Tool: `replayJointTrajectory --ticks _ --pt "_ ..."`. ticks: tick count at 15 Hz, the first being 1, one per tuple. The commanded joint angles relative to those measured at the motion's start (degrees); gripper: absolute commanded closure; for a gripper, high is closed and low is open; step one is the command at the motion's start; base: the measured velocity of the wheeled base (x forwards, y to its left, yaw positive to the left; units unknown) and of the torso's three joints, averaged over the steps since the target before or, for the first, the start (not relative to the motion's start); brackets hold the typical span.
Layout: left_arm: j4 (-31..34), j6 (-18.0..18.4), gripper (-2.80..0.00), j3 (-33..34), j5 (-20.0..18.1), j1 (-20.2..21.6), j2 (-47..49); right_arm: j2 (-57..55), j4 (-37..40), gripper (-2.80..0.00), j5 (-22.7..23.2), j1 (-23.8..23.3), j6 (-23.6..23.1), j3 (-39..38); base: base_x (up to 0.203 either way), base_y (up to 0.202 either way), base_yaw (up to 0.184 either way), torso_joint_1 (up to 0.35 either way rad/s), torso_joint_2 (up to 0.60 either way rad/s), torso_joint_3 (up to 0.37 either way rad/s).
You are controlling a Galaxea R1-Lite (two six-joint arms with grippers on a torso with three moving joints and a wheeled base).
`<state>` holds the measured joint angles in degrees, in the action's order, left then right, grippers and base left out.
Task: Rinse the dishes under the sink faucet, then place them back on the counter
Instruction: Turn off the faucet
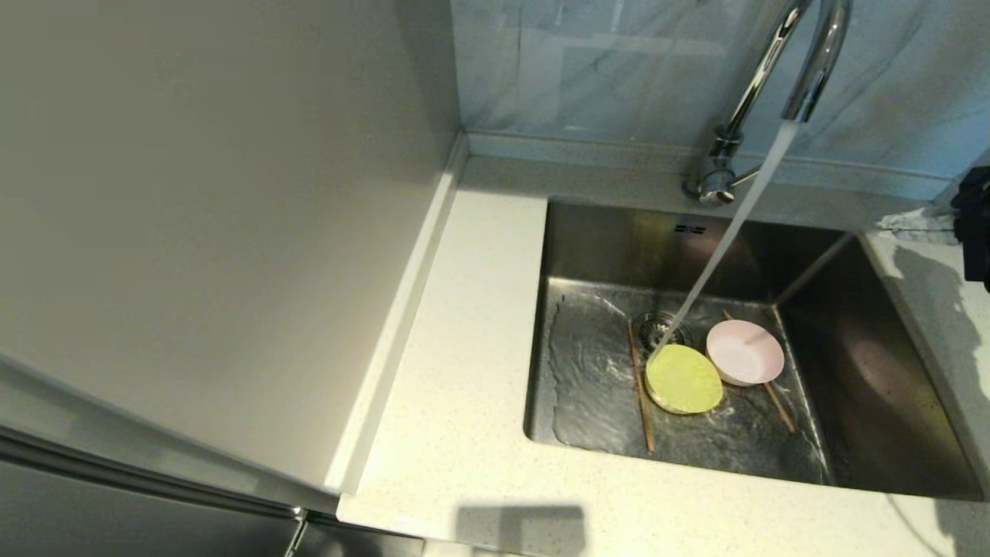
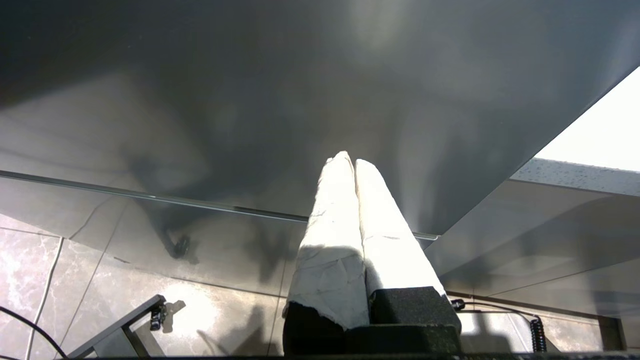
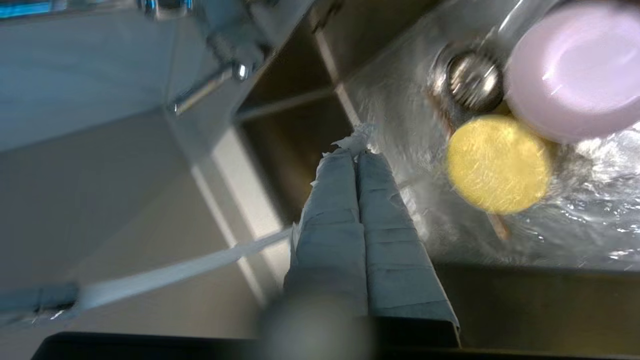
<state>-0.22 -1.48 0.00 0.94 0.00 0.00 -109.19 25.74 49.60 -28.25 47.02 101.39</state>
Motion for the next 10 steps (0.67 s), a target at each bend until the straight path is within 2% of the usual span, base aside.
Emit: replayJointTrajectory --ticks 1,4,10 --pt "-0.04 -0.02 0.0 0.0 0.03 0.0 -0.18 -0.91 0.95 0.0 4.06 0.91 0.27 0.49 0.0 0.0 0.0 0.0 0.0 0.0" --pt "-0.04 -0.02 0.0 0.0 0.03 0.0 -0.18 -1.11 1.07 0.0 7.45 4.28 0.27 2.26 0.0 0.0 0.0 0.0 0.0 0.0" --pt "-0.04 -0.02 0.0 0.0 0.03 0.0 -0.18 -4.98 0.63 0.0 7.54 11.36 4.83 10.3 0.0 0.0 0.0 0.0 0.0 0.0"
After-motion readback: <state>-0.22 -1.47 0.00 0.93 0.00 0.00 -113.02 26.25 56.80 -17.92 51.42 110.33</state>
